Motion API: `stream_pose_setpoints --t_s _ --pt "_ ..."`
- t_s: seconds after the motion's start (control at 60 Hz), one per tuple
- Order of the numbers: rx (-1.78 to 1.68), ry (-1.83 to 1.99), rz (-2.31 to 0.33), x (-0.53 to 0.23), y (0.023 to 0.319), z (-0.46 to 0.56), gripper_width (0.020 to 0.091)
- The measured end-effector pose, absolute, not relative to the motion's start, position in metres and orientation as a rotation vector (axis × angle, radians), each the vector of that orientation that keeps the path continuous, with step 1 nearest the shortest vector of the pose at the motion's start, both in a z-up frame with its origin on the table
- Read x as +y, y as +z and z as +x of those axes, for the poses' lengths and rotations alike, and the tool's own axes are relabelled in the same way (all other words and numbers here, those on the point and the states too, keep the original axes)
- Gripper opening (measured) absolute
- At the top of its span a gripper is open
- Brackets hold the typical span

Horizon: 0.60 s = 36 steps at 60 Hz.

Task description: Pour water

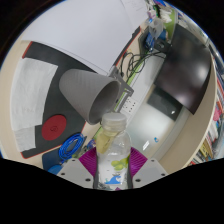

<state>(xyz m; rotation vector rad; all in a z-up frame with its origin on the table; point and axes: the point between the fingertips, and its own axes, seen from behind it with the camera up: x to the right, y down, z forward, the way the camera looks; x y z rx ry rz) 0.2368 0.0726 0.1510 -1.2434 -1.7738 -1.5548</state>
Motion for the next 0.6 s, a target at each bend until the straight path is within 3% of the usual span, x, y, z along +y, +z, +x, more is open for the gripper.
stream_pose_setpoints --t_s 0.133,0.417,0.6 --pt "-1.627 -1.401 -1.387 0.068 0.156 0.234 0.0393" --pt "-0.89 -0.668 -1.755 0.056 0.198 0.205 0.0392" --pt "-0.422 -0.252 -1.907 0.057 0.176 0.219 0.0393"
